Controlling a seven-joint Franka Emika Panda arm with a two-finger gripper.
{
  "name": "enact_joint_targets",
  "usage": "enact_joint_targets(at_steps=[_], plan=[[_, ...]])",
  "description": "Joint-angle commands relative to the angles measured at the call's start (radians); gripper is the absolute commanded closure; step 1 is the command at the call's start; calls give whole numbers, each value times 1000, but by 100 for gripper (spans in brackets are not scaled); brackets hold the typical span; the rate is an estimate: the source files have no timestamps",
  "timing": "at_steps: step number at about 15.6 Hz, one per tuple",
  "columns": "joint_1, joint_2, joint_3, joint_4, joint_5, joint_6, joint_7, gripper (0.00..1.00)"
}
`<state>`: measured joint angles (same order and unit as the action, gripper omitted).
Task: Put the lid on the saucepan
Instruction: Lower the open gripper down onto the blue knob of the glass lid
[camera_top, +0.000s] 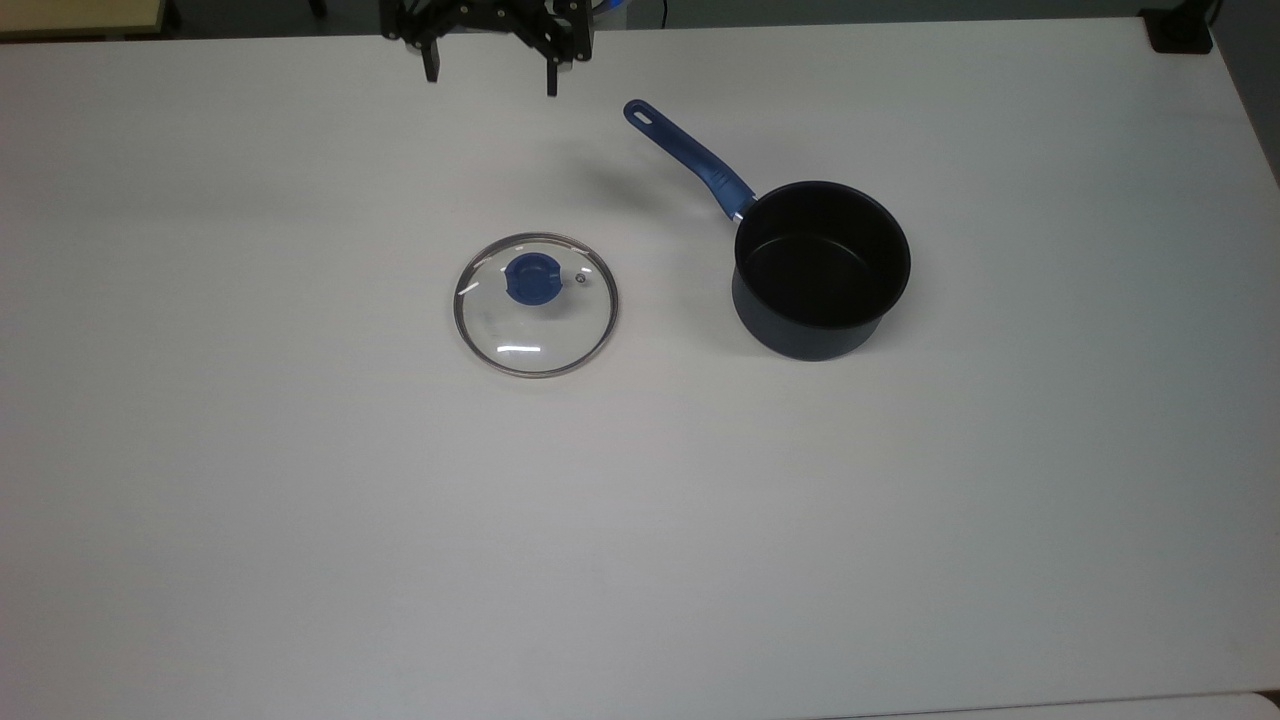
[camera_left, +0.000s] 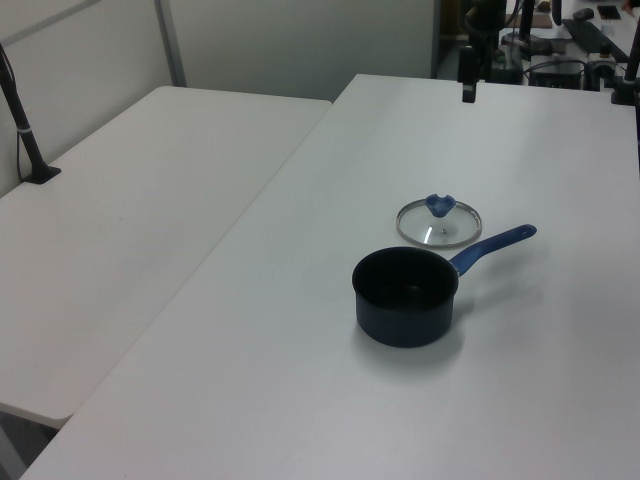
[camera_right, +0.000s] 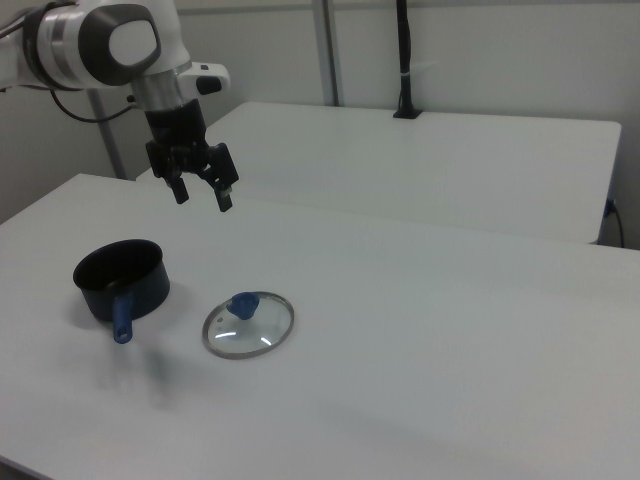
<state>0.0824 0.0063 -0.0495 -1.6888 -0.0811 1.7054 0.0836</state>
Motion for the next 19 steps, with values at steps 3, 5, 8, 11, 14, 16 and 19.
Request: enact_joint_targets(at_steps=[3,5,8,11,14,16,19], plan=[[40,41,17,-9,-13,57,-15,0],[42,63,16,-11,-16,60,-43,0],[28,90,7,-40,-14,65,-165,0],[-1,136,6,-90,-16,149,-208,0],[-24,161,6,-158,-19,255,-232,0],[-29,198,6,-180,-16,279,-228,0],[-26,230,6,-209,-16,350,-203,0]])
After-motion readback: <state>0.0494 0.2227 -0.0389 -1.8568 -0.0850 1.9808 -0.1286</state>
